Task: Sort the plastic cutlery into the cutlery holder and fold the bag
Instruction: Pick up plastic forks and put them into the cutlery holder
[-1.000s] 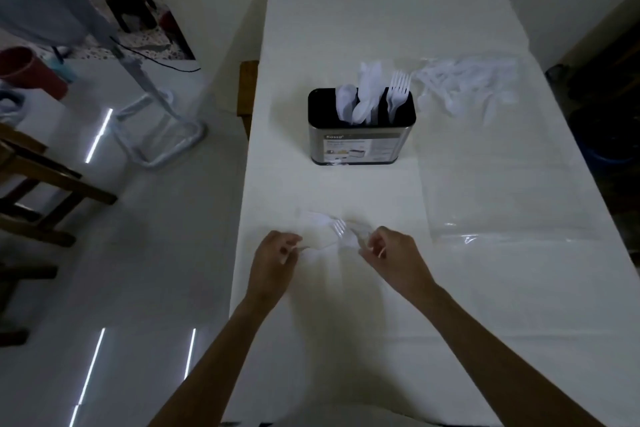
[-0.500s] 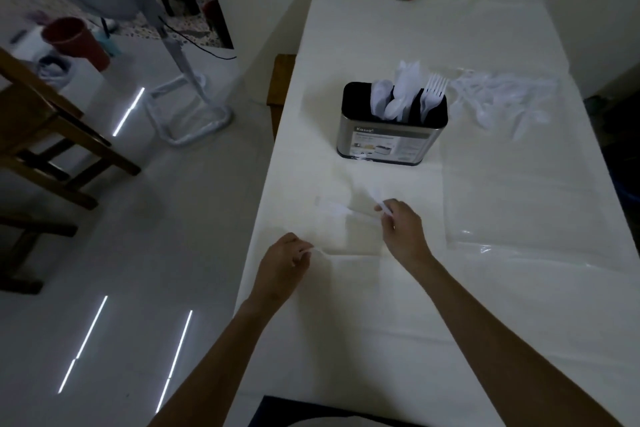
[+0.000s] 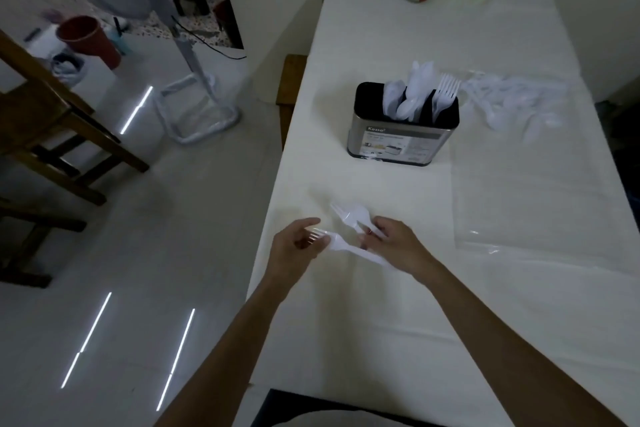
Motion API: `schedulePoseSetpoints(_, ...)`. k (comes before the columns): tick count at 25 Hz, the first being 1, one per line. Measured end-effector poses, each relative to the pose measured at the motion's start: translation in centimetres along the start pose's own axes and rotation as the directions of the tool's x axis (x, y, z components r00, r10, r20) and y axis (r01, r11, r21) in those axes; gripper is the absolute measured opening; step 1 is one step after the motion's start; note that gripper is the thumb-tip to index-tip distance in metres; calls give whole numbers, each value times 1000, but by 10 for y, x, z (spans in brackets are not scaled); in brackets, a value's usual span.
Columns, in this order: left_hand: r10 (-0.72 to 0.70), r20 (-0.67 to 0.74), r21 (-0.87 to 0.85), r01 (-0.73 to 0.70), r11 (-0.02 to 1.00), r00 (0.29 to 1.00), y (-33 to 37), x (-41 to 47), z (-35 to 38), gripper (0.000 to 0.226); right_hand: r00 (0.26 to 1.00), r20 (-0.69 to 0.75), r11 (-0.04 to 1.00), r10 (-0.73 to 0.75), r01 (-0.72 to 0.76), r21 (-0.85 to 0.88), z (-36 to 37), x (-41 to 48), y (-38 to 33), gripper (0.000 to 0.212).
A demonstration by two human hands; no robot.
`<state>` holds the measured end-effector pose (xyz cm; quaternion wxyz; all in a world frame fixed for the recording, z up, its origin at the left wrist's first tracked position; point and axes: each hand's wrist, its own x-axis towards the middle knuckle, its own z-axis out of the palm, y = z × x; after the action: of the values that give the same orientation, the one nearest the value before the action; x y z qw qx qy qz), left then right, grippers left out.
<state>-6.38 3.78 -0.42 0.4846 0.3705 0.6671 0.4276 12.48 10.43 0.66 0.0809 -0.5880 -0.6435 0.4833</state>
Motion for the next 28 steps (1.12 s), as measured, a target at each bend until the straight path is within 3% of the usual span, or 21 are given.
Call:
schedulePoseSetpoints(4,136,164,18,-141,990,977,15,5,25,16,998,56,957,24,-39,288,4,-50,-2,24)
schedulePoseSetpoints(10,130,247,93,-157,983,960,27,13,52,7,988,93,739,123,-154,656,5,-86,7,31)
schedulePoseSetpoints(13,173,275,73,-200,977,946,35,14,64,11,985,118,729,122,-170,663,3,-94,6,36)
schedulePoseSetpoints(16,155,329,-49,-147,988,931,47,13,74,20,984,159,711,84,-171,682,4,-98,6,28)
schedulePoseSetpoints(20,234,370,-38,-237,971,899,61,19,81,28,997,24,769,78,-75,635,1,-100,10,24)
schedulePoseSetpoints(24,361,519,111,-480,870,775,79,28,85,26,998,-62,934,-17,38,355,-18,-87,20,16)
schedulePoseSetpoints(26,362,579,115,-513,851,730,92,33,87,27,999,-28,914,-22,32,405,-32,-79,20,13)
schedulePoseSetpoints(28,338,594,92,-479,873,730,109,41,91,34,999,-38,883,-31,45,468,-50,-69,18,17)
